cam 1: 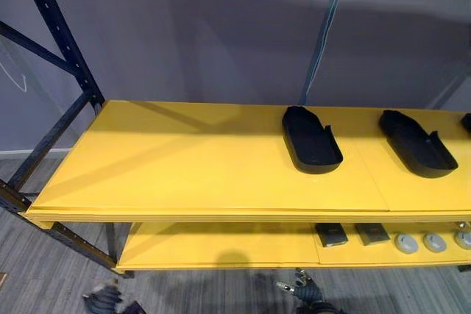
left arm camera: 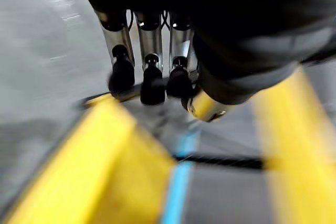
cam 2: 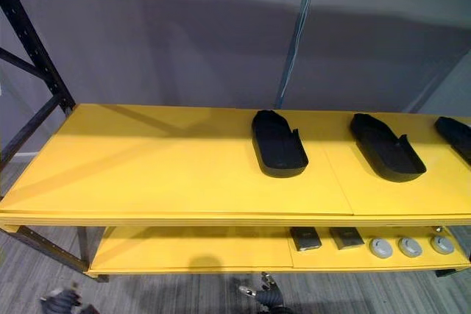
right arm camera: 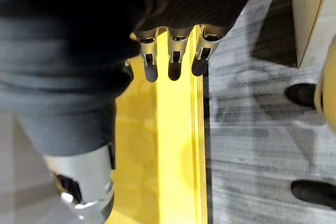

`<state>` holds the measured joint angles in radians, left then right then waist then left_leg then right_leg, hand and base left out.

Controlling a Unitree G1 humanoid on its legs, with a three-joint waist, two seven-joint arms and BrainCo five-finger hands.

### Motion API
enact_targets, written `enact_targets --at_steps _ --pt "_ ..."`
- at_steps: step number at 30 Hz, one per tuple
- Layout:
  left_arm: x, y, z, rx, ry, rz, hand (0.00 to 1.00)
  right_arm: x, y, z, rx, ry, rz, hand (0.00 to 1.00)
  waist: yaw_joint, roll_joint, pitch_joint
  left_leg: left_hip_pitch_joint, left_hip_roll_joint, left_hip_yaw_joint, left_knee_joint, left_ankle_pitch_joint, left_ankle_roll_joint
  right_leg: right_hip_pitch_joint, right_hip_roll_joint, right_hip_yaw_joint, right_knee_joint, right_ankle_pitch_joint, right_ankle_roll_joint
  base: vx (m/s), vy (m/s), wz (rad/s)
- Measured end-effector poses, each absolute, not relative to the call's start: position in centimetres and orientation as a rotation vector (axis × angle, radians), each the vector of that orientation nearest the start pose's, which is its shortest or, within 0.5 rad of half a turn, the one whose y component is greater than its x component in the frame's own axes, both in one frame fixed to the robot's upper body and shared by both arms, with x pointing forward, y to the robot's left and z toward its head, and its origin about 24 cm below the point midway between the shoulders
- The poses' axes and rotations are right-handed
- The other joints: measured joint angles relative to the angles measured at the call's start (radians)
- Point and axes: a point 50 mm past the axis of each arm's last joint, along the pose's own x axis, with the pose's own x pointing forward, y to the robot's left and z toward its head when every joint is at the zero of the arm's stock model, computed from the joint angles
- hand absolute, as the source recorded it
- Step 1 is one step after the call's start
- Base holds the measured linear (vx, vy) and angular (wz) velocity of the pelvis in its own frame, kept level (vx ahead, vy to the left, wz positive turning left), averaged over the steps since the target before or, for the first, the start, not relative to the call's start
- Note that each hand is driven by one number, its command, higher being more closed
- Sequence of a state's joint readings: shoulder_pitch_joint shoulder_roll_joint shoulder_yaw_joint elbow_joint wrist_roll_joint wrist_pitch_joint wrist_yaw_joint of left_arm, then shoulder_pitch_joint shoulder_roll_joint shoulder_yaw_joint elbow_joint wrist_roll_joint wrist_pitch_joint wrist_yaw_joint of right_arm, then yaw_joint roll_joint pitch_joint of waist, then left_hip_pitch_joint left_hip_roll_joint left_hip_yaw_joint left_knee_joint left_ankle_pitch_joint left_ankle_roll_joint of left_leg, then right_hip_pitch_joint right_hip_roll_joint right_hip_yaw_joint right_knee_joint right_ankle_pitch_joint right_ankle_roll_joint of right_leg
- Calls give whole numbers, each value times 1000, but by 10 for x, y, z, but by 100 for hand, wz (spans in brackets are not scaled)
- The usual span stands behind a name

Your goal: Walk over and take plastic housings, then place them on the shelf

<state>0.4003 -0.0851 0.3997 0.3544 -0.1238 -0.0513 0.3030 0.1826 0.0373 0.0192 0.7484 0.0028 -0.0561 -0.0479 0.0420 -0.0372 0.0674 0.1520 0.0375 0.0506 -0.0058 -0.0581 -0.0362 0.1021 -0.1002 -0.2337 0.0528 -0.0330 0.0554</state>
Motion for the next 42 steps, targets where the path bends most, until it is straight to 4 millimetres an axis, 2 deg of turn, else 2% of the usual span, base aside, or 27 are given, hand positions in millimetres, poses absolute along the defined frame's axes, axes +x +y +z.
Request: enact_targets --at_steps 2,5,10,12,16,18,21,23,25,26,27,28,29,30,31,32,33,34,35,36,38,40,41,42 --pt "71 233 -110 -116 762 779 0 121 -145 -136 37 859 -82 0 0 0 -3 0 -3 2 -1 -1 -1 0 -4 2 0 0 1 0 0 0" --pt "79 220 -120 -86 809 664 0 119 -150 -137 45 865 -119 0 -1 2 -3 -2 -3 13 -4 -7 -11 -7 -4 7 0 0 1 -4 -1 -5" --pt "91 202 -128 -5 853 508 0 116 -159 -139 53 876 -167 0 -8 6 -4 -9 2 43 -11 -3 -6 -34 5 41 -1 1 2 14 -4 -19" --pt "97 195 -130 10 857 457 0 116 -162 -141 48 890 -185 0 -19 12 -3 -3 5 64 -17 -6 -10 -42 12 62 -5 1 2 40 -1 -25" --pt "99 193 -132 40 869 423 0 120 -165 -142 40 893 -197 0 -26 21 2 10 9 115 -20 -15 -24 -53 23 110 -10 5 2 42 4 -39" --pt "108 192 -130 53 849 401 0 124 -164 -141 36 884 -196 0 -26 17 23 6 10 143 10 -31 -40 -59 23 137 -4 8 3 13 2 -36" --pt "135 188 -122 57 780 370 0 137 -164 -133 30 831 -198 0 -24 18 76 -55 19 182 112 -81 -16 -113 24 174 33 15 9 -54 26 -36" --pt "150 186 -117 70 738 351 0 148 -164 -125 27 775 -196 0 -23 14 96 -93 27 217 146 -96 2 -158 32 207 41 46 14 -122 58 -61" --pt "166 185 -106 114 672 320 0 163 -163 -112 13 694 -192 0 -19 9 106 -169 51 284 218 -125 19 -232 53 262 24 120 25 -178 76 -87" --pt "171 184 -104 133 658 304 0 164 -164 -110 3 683 -189 0 -20 8 106 -180 53 302 219 -124 22 -241 56 270 3 151 29 -196 89 -80" --pt "178 183 -99 164 633 282 0 167 -163 -108 -6 670 -183 0 -20 8 107 -191 56 335 205 -112 43 -257 59 266 -14 169 34 -150 66 -59" --pt "181 182 -98 169 623 274 0 167 -163 -108 -11 668 -177 0 -19 8 110 -193 57 347 197 -109 50 -277 56 242 52 125 32 -152 66 -60" --pt "185 179 -96 192 612 249 0 165 -163 -110 -12 680 -176 0 -24 13 116 -184 55 361 184 -100 59 -310 45 184 275 -17 9 -70 22 -28" --pt "185 178 -96 197 610 242 0 161 -163 -112 -13 695 -175 0 -29 13 116 -182 55 359 185 -98 59 -309 39 163 345 -64 11 -13 -5 -16" --pt "186 177 -95 212 604 228 0 153 -162 -119 -19 736 -168 0 -31 -1 110 -179 51 364 189 -94 59 -286 24 127 430 -125 28 57 -50 -11" --pt "185 176 -95 215 605 224 0 147 -160 -125 -41 776 -144 0 -25 -17 102 -176 43 383 195 -93 57 -255 -12 59 440 -160 36 73 -91 -42" --pt "182 178 -97 218 622 230 0 149 -159 -127 -64 785 -123 0 -13 -27 98 -175 38 412 203 -92 57 -242 -28 22 387 -167 40 41 -98 -73" --pt "180 179 -98 217 635 236 0 151 -159 -126 -83 785 -107 0 -4 -27 96 -174 39 437 204 -89 52 -235 -20 2 341 -164 35 -2 -117 -129" --pt "177 181 -100 215 646 246 0 161 -159 -122 -123 756 -71 0 0 -26 94 -174 48 483 212 -85 48 -184 8 4 205 -135 -12 -49 -130 -148" --pt "175 182 -101 217 655 244 0 169 -160 -119 -145 735 -58 0 -4 -19 94 -173 70 515 229 -83 47 -158 37 39 121 -85 -30 -63 -117 -134" --pt "177 177 -101 216 649 220 0 171 -160 -119 -163 736 -37 0 -2 -23 90 -153 89 551 248 -75 49 -129 62 91 52 -38 -44 -79 -78 -100" --pt "175 172 -104 208 666 206 0 171 -157 -120 -173 737 -22 0 -2 -15 80 -133 105 606 249 -73 46 -118 85 133 -13 15 -47 -98 -49 -104" --pt "174 172 -106 207 676 207 0 175 -153 -118 -181 724 -3 0 -2 -11 76 -125 120 659 246 -72 44 -120 98 135 -60 60 -48 -145 -62 -130" --pt "171 173 -108 207 689 210 0 181 -147 -115 -185 706 23 0 -1 -10 76 -109 137 719 241 -71 43 -126 102 59 -91 83 -49 -123 -55 -142"
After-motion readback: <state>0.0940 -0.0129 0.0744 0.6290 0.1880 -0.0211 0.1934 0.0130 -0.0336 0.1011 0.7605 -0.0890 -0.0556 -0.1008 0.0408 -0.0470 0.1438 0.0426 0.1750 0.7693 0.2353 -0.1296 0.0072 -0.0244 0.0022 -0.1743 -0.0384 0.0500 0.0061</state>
